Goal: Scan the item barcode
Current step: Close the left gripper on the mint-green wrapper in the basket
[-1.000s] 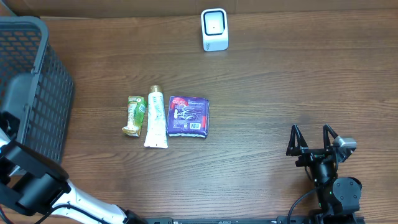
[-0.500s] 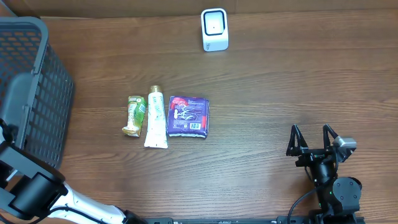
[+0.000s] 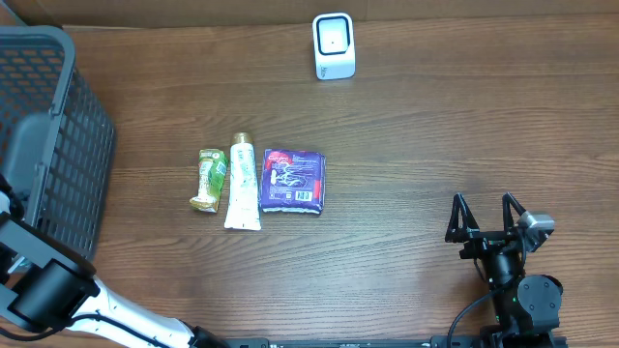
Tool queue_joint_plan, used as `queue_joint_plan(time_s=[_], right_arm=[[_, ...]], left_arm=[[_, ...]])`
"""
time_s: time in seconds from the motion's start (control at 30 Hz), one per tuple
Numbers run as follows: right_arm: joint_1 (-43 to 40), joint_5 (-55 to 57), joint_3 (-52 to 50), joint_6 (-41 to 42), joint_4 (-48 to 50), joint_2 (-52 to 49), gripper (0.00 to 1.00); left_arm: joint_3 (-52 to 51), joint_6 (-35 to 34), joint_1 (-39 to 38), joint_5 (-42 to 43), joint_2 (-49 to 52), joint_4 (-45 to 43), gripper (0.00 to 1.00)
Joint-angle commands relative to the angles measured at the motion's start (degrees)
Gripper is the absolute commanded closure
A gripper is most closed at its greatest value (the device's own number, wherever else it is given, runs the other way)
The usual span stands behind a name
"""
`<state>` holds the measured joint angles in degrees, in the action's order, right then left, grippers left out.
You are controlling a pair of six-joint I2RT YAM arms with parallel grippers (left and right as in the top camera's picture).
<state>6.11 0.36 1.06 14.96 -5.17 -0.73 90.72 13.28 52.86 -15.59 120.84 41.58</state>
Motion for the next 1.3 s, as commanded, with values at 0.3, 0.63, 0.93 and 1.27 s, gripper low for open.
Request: queue_joint_plan(time_s=[0.3, 0.63, 0.93, 1.27], right_arm=[[0.37, -0.04, -0.61, -0.22, 0.37, 0.57, 0.0], [0.37, -0.04, -0.61, -0.2, 0.37, 0.57, 0.0], [0.37, -0.04, -0.61, -0.22, 0.37, 0.57, 0.0], [0.37, -0.04, -0.61, -0.22, 0.37, 0.57, 0.0]], left_arm=[[-0.02, 2.08, -0.55, 0.55, 3.87, 1.77, 0.96], [12.11, -5.29, -6.6, 2.6, -0.13, 9.9, 0.96], [29.49, -9.88, -15.69, 2.58, -13.31, 14.08, 0.96], [31.43, -16.22, -32.28, 4.74, -27.65, 17.25, 0.96]])
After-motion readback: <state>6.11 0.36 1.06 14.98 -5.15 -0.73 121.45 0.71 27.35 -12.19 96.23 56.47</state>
